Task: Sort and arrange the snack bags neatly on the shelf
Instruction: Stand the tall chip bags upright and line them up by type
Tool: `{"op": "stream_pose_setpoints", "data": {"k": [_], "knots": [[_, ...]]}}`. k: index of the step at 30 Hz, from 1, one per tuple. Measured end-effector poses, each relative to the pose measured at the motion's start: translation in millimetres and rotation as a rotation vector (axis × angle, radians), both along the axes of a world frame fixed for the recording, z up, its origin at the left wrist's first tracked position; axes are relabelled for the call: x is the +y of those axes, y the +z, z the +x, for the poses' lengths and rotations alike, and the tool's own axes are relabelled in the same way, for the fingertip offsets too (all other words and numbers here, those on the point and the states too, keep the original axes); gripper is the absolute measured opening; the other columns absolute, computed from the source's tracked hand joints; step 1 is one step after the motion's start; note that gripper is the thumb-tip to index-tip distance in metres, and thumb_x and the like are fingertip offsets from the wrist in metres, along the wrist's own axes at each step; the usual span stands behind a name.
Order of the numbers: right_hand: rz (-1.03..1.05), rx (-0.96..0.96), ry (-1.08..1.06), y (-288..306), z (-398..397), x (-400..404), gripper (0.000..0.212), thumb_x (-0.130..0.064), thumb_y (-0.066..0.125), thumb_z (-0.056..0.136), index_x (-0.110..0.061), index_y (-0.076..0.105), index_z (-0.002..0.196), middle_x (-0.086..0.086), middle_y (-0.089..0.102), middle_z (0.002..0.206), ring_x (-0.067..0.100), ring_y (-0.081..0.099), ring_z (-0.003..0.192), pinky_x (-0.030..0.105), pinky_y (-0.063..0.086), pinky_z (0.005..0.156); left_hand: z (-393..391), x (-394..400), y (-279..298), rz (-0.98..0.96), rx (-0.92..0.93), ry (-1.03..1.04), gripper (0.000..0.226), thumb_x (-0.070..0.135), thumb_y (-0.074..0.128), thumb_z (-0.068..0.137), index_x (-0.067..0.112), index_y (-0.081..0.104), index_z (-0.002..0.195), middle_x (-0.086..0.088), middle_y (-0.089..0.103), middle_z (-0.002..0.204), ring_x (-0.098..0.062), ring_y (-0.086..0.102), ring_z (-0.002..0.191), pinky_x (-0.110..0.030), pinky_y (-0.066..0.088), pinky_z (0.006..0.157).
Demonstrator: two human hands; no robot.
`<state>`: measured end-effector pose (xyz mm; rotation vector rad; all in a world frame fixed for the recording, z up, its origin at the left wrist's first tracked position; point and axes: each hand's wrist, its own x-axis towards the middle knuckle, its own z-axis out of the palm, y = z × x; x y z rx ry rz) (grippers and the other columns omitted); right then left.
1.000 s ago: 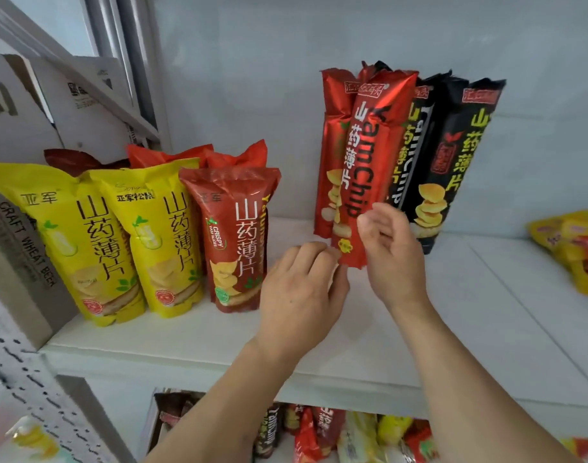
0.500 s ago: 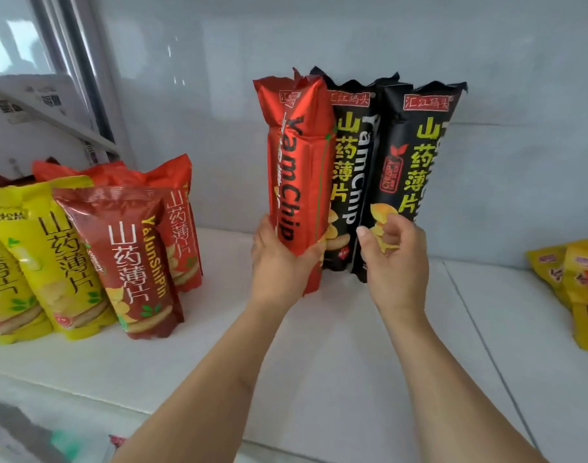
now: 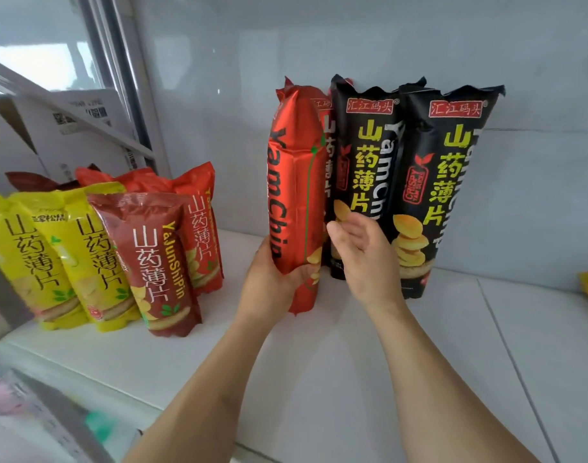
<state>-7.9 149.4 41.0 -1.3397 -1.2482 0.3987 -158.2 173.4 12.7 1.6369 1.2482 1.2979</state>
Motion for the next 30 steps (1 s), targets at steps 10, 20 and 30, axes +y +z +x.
{"op": "stream_pose_setpoints", "data": {"k": [10, 20, 30], "knots": [[0.034, -0.041, 0.042, 8, -38, 29, 0.05, -0.051, 0.053, 0.096, -0.027, 0.048, 0.14, -0.032, 0.053, 0.112, -0.003, 0.052, 0.113, 0.017, 0.04, 0.095, -39, 2, -2, 0.034, 0.113, 0.179, 0.075, 0.033, 0.078, 0.082, 0.022, 0.04, 0.146, 0.001, 0.044, 0.132, -0.02, 0.053, 0.12, -0.033, 0.045, 0.097], [0.026, -0.13, -0.151, 27, -61, 77, 0.071, -0.04, 0.05, 0.1, -0.013, 0.015, 0.157, 0.005, 0.02, 0.162, 0.019, 0.018, 0.149, 0.031, 0.018, 0.12, -49, 17, -11, 0.053, 0.07, 0.215, 0.08, 0.036, 0.07, 0.089, 0.027, 0.022, 0.153, 0.003, 0.044, 0.152, -0.021, 0.045, 0.137, -0.043, 0.041, 0.11], [-0.135, -0.266, -0.461, 21, -61, 105, 0.087, -0.054, 0.057, 0.092, -0.011, 0.016, 0.156, 0.014, 0.032, 0.153, 0.032, 0.029, 0.14, 0.042, 0.028, 0.112, -41, 25, -17, 0.025, 0.082, 0.27, 0.09, 0.036, 0.077, 0.083, 0.014, 0.026, 0.154, -0.002, 0.025, 0.145, -0.023, 0.035, 0.137, -0.035, 0.035, 0.111]]}}
